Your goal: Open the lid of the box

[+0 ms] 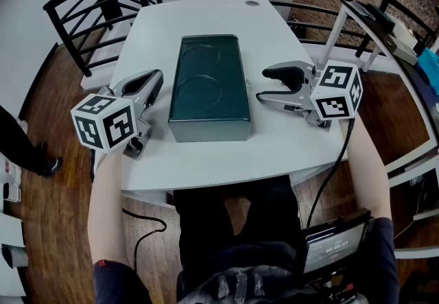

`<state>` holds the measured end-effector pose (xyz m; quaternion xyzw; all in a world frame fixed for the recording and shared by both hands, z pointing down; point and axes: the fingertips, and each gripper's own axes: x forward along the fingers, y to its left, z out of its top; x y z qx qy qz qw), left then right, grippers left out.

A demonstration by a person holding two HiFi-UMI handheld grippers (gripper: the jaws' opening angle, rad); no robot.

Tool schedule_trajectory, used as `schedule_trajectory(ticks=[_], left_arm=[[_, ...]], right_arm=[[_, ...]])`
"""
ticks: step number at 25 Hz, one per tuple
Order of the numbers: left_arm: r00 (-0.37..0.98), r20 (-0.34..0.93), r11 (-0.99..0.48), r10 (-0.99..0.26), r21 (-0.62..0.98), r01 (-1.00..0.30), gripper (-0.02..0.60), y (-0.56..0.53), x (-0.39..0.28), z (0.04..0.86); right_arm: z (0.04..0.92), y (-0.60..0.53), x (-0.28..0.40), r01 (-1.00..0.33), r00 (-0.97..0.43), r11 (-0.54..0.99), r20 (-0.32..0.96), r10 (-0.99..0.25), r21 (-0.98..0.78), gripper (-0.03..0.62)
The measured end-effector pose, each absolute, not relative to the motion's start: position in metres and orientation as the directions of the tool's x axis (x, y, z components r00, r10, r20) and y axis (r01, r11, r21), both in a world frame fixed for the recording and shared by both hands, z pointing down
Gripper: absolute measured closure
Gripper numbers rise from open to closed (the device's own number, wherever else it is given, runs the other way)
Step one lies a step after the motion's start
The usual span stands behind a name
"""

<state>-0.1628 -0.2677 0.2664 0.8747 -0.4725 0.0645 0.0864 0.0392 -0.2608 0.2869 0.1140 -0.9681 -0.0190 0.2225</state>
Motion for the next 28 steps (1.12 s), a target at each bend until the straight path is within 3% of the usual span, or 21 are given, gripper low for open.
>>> schedule_trajectory(ticks=[5,10,15,17,28], left_arm=[[0.543,0.184,-0.535,-0.819,0.092,-0.840,0.568,-0.263,-0.165,0.263],[0.542,0.185,-0.535,-0.819,0.091,-0.840,0.568,-0.262,-0.165,0.263],[0.543,0.184,-0.536,-0.820,0.090,-0.840,0.568,-0.262,-0.166,0.264],[0.543,0.185,-0.536,-0.819,0.090,-0.840,0.568,-0.261,-0.168,0.264],[0.545,0.184,-0.537,-0.818,0.092,-0.838,0.568,-0.253,-0.183,0.260]], right_arm=[[0.292,-0.265,0.015,-0.146,-0.841,0.976,0.500,-0.208,0.161,0.332],[0.296,-0.268,0.011,-0.116,-0.854,0.987,0.497,-0.155,0.108,0.332],[0.295,-0.268,0.009,-0.059,-0.839,0.978,0.521,-0.158,0.201,0.338],[0.295,-0.271,0.007,-0.054,-0.825,0.966,0.534,-0.186,0.254,0.441],[0.293,-0.256,-0.012,0.029,-0.817,0.960,0.560,-0.139,0.280,0.510]])
